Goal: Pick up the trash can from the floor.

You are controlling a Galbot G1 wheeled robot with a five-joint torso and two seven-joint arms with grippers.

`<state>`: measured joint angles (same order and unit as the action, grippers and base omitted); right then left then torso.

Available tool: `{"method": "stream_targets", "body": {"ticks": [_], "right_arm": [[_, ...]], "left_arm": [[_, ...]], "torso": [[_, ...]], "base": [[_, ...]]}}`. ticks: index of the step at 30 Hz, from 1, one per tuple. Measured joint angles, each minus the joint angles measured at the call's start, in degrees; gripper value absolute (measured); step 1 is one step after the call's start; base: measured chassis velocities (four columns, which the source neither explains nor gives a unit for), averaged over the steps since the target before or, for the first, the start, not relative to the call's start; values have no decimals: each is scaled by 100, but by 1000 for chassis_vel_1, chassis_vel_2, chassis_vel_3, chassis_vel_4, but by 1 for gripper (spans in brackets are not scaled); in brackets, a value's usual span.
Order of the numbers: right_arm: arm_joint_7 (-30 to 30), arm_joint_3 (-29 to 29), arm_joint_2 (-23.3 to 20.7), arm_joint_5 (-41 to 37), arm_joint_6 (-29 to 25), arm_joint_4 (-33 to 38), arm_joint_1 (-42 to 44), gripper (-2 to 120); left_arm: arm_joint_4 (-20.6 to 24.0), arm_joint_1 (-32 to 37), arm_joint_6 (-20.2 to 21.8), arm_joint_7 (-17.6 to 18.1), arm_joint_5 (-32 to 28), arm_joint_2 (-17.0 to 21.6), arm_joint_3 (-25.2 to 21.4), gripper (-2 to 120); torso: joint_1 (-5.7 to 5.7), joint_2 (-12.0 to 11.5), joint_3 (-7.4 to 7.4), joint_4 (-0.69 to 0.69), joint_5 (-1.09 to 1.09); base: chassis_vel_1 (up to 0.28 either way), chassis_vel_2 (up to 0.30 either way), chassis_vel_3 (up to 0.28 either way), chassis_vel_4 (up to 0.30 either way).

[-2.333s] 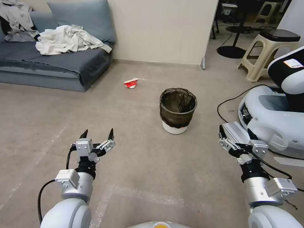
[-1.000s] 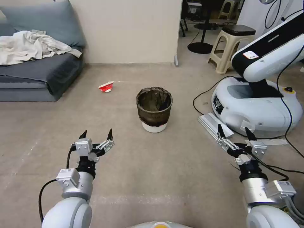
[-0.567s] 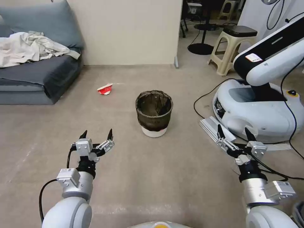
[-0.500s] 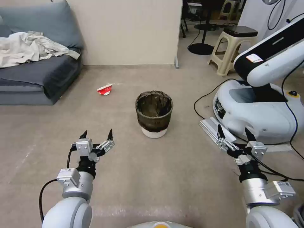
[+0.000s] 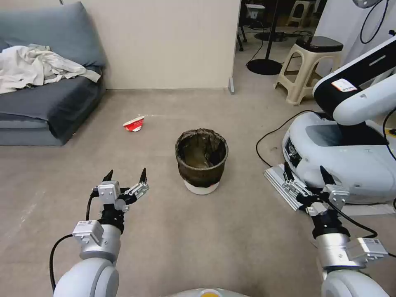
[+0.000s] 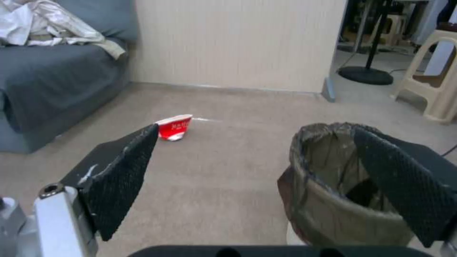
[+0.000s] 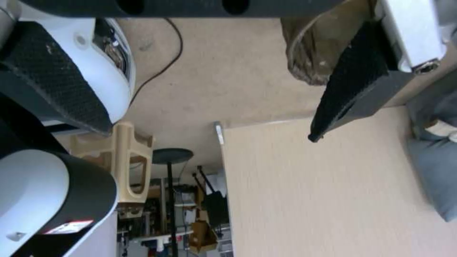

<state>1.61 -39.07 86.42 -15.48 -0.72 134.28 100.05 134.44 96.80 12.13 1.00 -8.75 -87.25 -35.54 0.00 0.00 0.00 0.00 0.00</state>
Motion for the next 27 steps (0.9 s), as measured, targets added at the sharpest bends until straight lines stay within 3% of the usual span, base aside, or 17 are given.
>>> {"method": "stream_targets", "body": {"ticks": [27], "right_arm": [[1, -16, -4, 4, -42, -15, -1, 100]], "left_arm": [[26, 5, -20, 5, -8, 7, -6, 100]], "torso": [[0, 0, 0, 0, 0]], "base": [[-125, 130, 123, -129]]}}
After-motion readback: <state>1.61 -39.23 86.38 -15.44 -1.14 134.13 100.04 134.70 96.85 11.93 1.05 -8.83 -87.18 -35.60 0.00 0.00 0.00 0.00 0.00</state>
